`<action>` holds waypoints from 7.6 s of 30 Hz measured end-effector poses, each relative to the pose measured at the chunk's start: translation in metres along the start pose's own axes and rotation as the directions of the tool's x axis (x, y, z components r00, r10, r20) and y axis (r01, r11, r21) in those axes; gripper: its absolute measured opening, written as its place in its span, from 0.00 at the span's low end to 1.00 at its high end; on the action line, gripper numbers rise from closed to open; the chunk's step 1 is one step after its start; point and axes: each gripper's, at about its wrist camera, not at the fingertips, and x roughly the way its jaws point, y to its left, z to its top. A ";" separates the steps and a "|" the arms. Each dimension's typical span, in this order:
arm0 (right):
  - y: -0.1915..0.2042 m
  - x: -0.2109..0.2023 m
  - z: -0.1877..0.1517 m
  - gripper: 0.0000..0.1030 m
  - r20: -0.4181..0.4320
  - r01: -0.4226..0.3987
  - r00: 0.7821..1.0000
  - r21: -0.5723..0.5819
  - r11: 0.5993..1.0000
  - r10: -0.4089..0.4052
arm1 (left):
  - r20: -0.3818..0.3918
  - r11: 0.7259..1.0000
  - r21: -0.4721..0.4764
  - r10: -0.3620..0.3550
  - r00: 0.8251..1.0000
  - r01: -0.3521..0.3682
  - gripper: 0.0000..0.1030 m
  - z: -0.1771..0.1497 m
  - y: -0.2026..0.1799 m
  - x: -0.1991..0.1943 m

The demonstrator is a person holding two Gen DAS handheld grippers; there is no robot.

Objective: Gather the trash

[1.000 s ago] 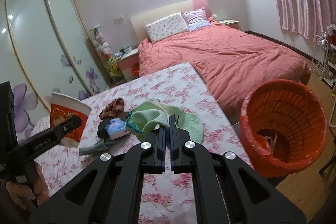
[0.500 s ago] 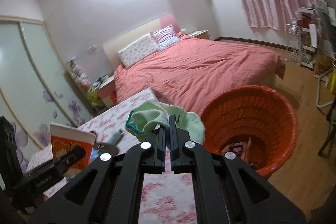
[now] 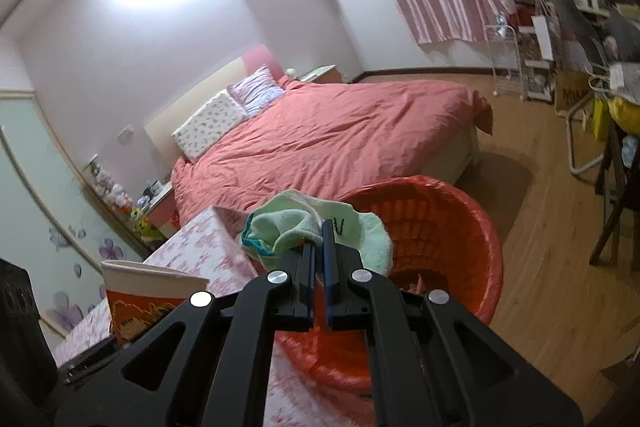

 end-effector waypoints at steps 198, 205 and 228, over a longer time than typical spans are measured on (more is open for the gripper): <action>0.212 0.088 -0.182 0.81 -0.382 -0.090 0.918 -0.470 0.878 -0.110 | -0.049 0.672 -0.604 0.506 0.861 -0.429 0.45 -0.188 0.371 -0.212; 0.213 0.089 -0.183 0.81 -0.381 -0.088 0.918 -0.473 0.877 -0.113 | -0.053 0.671 -0.600 0.510 0.859 -0.435 0.45 -0.188 0.370 -0.212; 0.189 0.047 -0.143 0.71 -0.281 -0.093 0.959 -0.422 0.902 -0.033 | -0.100 0.711 -0.420 0.582 0.807 -0.564 0.14 -0.145 0.305 -0.186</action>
